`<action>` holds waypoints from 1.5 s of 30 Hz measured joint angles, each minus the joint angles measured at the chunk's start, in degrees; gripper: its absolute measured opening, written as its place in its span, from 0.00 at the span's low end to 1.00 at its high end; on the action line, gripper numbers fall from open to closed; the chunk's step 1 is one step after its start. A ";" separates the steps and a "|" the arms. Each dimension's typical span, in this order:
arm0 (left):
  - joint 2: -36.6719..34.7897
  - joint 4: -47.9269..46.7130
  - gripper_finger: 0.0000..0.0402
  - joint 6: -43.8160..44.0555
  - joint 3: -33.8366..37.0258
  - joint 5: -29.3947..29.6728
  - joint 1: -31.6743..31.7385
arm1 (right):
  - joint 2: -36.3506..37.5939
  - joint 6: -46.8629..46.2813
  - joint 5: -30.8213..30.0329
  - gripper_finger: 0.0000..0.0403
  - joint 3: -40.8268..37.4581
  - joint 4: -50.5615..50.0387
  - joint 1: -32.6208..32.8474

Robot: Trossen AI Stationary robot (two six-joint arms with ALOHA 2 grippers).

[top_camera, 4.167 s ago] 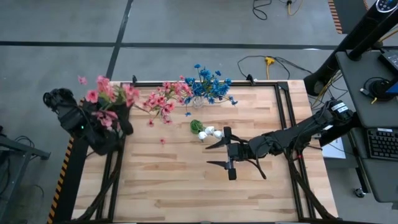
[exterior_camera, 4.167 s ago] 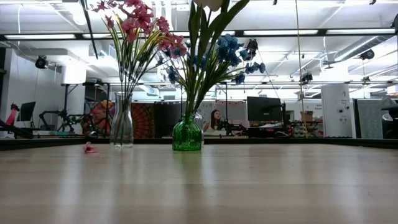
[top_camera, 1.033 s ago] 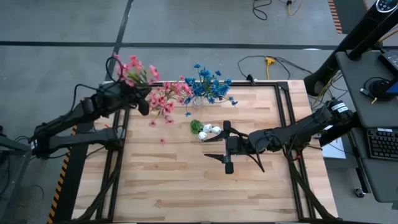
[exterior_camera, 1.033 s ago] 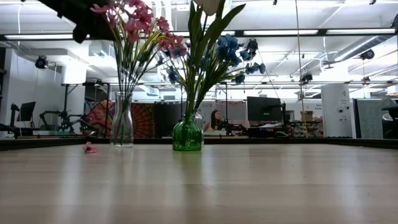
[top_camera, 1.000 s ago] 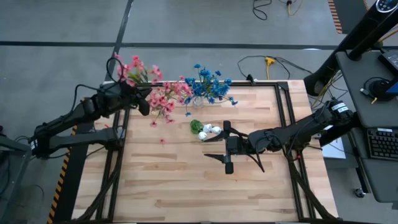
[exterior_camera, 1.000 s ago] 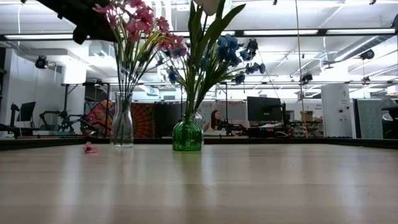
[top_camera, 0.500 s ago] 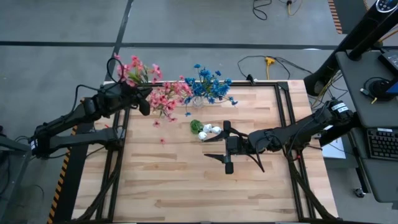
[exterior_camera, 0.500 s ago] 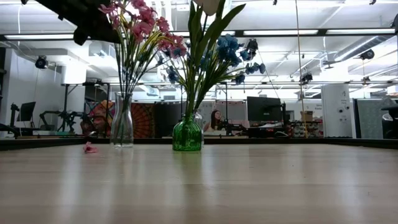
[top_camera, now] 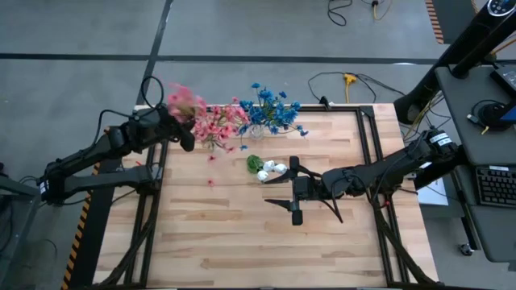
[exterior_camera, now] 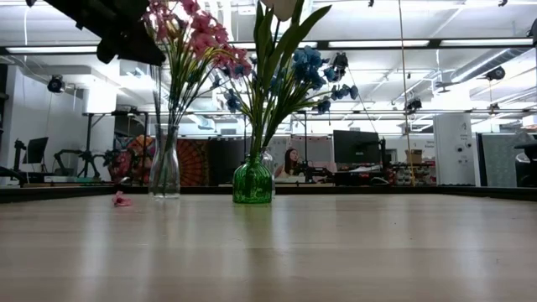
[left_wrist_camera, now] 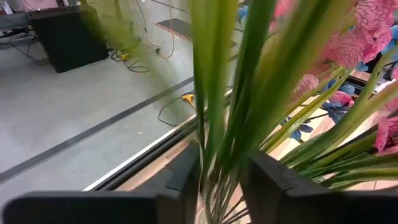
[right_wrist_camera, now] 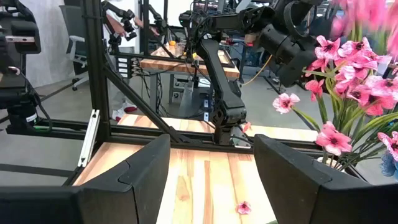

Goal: Sort flowers into vase by color
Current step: Put the pink flowers into the left transparent vase, then return to Home Position

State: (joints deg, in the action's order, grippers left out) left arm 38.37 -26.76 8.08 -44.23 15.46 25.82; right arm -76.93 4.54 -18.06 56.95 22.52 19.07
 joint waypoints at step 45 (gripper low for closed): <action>-17.28 -6.59 0.61 4.11 -13.10 -23.17 -1.25 | 6.68 10.24 0.01 0.56 -1.85 -2.59 1.81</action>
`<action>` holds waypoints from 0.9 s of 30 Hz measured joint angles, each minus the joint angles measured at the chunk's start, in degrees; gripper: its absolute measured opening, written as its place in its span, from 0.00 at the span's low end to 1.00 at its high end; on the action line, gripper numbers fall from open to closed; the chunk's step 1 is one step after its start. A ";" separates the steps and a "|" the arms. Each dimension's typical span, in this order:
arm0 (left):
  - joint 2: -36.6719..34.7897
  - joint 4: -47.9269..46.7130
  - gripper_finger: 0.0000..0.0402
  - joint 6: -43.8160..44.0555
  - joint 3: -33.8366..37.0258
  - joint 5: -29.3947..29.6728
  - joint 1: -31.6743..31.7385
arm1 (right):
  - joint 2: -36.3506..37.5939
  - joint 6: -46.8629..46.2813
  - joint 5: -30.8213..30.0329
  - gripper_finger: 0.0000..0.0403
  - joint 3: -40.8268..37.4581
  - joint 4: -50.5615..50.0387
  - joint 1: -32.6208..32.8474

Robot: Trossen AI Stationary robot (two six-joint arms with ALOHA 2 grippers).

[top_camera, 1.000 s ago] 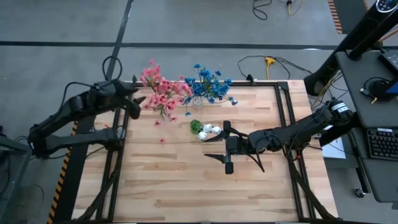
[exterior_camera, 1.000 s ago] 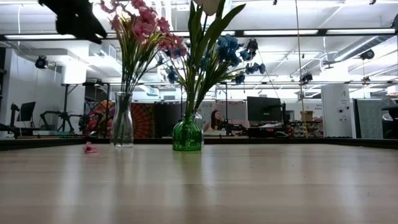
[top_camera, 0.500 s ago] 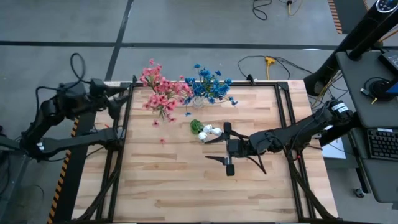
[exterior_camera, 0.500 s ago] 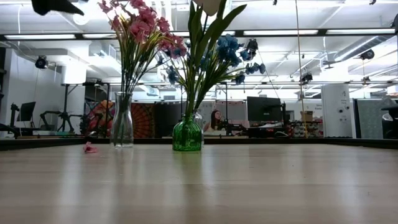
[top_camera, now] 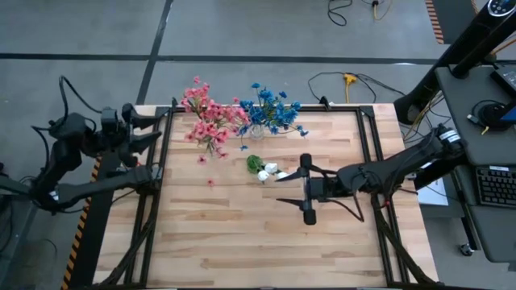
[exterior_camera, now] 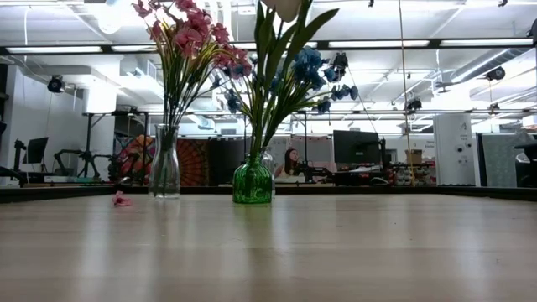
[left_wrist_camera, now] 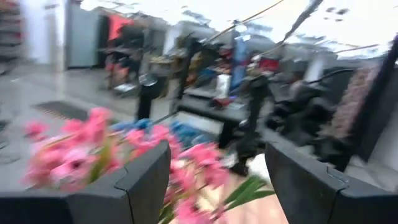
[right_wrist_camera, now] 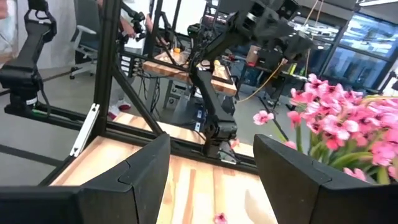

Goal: Sort flowers into vase by color
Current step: Return to Home Position

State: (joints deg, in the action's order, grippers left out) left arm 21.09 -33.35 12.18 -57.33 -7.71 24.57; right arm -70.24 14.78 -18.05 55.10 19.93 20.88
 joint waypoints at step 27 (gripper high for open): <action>11.84 31.85 0.57 3.30 0.98 -15.10 -13.89 | 13.65 -4.34 -0.12 0.56 -11.33 1.46 -0.15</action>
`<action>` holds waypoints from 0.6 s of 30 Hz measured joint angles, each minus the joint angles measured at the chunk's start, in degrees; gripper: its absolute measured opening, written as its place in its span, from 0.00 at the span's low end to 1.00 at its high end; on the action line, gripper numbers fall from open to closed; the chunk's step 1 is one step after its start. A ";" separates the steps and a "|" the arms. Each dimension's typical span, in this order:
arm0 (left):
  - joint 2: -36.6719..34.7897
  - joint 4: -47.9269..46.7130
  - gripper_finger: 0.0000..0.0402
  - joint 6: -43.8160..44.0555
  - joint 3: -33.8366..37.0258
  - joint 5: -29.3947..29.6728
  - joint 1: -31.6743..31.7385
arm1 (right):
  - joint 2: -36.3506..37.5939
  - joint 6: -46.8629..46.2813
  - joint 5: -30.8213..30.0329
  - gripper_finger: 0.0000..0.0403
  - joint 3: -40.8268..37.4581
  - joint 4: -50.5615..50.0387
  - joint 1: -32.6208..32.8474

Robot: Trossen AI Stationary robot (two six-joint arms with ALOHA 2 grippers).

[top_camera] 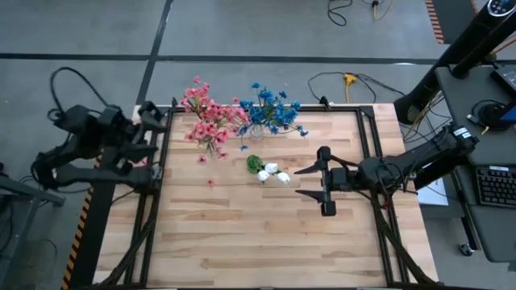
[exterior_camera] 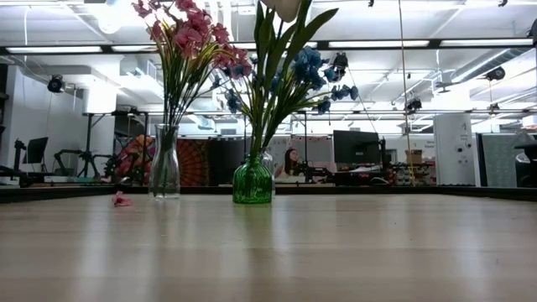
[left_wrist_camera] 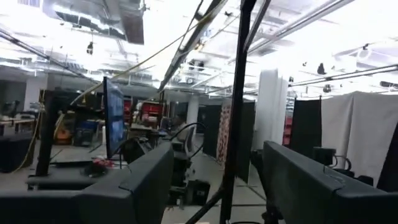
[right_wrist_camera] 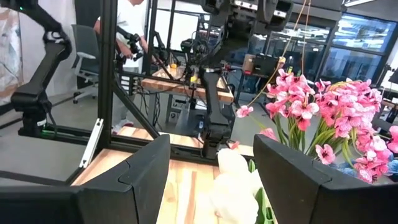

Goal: Sort flowers into vase by color
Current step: Return to Home Position

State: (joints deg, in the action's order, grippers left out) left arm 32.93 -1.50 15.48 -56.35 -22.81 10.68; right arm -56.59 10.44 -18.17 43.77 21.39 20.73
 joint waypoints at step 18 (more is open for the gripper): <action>7.43 -11.14 0.57 -16.16 -1.81 42.73 -47.10 | -0.10 -3.03 0.09 0.56 0.00 -3.58 0.00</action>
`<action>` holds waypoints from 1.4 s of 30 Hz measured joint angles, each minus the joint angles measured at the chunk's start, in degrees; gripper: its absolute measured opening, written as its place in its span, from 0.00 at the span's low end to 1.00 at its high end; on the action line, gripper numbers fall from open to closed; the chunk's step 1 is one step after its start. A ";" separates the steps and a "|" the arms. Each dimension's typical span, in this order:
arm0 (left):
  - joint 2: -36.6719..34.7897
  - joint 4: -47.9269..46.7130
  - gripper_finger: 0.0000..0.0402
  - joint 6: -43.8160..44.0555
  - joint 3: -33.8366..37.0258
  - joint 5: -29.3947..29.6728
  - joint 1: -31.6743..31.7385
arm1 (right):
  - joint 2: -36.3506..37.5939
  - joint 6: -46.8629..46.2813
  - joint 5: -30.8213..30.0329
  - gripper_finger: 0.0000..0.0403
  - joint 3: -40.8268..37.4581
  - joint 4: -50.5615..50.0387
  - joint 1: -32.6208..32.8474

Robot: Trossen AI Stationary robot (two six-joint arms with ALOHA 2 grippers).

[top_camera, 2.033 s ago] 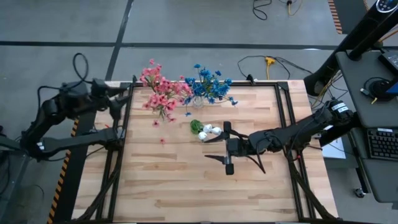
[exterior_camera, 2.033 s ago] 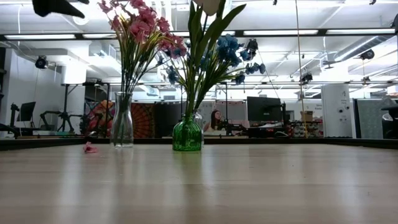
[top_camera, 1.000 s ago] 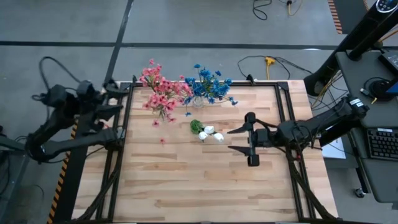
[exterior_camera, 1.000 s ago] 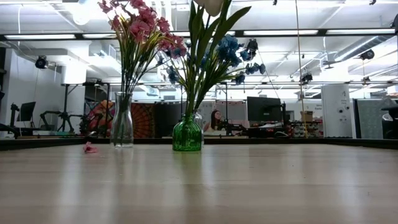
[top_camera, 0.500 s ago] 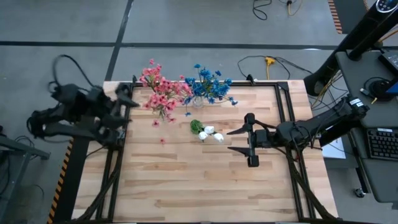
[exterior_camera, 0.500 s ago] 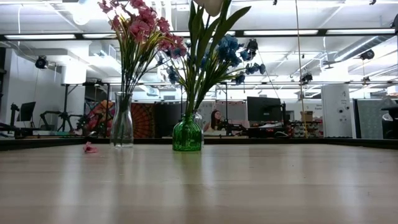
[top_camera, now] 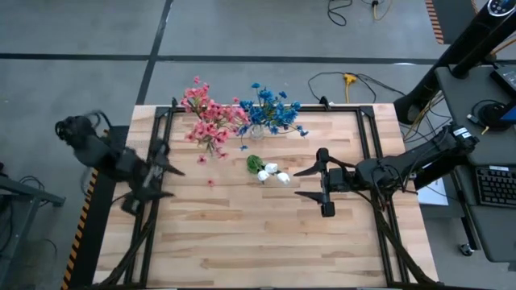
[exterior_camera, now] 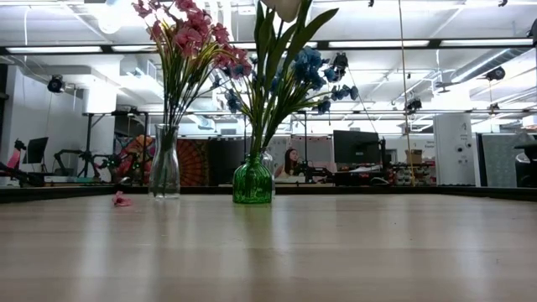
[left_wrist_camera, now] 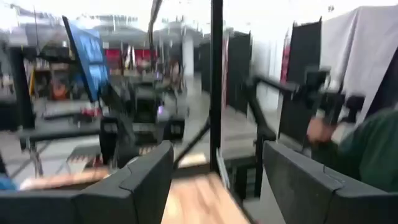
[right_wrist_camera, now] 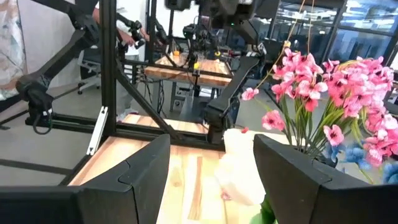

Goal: Sort flowers into vase by color
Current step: Return to Home Position

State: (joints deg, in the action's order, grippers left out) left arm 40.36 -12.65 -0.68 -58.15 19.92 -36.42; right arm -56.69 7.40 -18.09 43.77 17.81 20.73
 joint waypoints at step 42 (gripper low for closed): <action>-13.97 16.70 0.02 -14.33 33.18 -8.05 6.45 | 21.41 3.30 0.02 0.56 -21.55 13.50 -1.43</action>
State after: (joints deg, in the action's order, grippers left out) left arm 26.39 4.05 -15.01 -24.98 11.87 -29.97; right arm -35.28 10.70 -18.06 22.22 31.31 19.30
